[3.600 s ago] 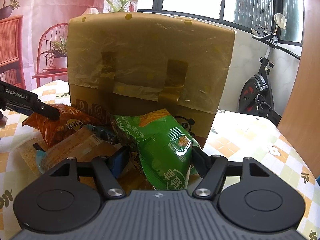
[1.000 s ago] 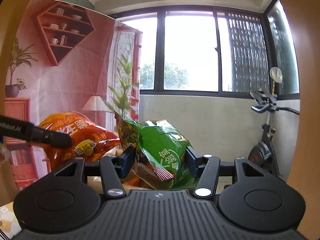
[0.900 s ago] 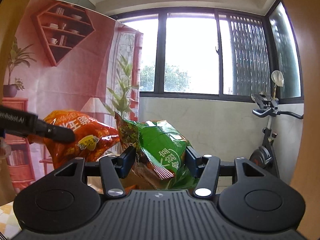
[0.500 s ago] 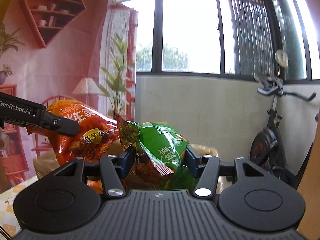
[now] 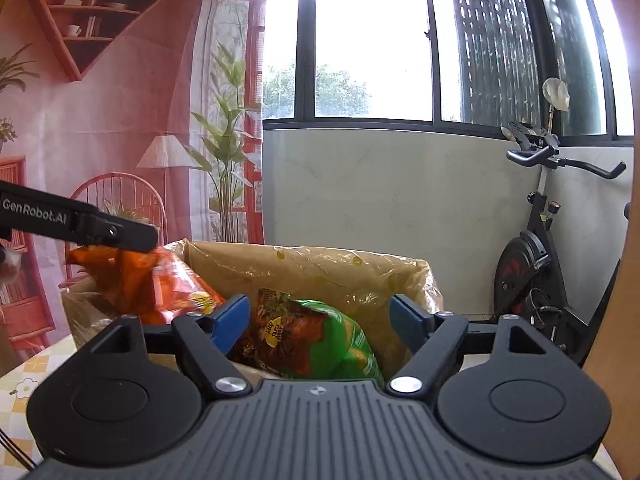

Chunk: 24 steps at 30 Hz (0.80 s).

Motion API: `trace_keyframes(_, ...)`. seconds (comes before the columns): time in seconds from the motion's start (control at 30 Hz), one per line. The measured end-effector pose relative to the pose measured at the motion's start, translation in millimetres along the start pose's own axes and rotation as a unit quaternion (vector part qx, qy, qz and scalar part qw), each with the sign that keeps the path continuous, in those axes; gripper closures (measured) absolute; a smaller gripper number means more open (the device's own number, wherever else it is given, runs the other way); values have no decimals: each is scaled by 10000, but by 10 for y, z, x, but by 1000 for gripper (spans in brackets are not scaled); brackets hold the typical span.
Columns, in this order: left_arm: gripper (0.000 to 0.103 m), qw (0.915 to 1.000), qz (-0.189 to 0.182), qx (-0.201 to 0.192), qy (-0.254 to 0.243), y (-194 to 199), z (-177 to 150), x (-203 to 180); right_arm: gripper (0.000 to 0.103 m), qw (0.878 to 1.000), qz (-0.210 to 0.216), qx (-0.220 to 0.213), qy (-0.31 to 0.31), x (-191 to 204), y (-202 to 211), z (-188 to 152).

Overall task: Organize snacks
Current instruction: 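Open both grippers to drop the bags into the box, then move both tools down to the snacks in front of the box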

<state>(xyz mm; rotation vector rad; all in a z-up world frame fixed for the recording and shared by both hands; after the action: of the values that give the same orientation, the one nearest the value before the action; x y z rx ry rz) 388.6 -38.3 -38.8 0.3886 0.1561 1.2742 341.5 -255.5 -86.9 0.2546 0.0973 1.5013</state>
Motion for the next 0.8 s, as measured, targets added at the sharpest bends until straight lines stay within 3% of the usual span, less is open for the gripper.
trace_keyframes(0.33,17,9998,-108,-135,96,562,-205,20,23,9996,0,-60,-273,111,559,-110)
trace_keyframes(0.8,18,9991,-304,248,127,1022,-1026,-64,23,9974,-210,288,-621,123,1251,-758)
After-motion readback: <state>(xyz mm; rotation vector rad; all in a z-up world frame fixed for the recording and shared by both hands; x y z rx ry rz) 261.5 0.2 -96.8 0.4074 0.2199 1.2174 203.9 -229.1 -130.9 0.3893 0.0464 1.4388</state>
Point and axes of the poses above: each gripper's, at about its wrist camera, not at the fingertips, and y roughly against the way its jaws point, x to its left, z to its top, the point moved 8 cm from there along -y, roughly the way its jaws point, and after that the axes turned 8 degrees about -y, right-handed, at the moved point
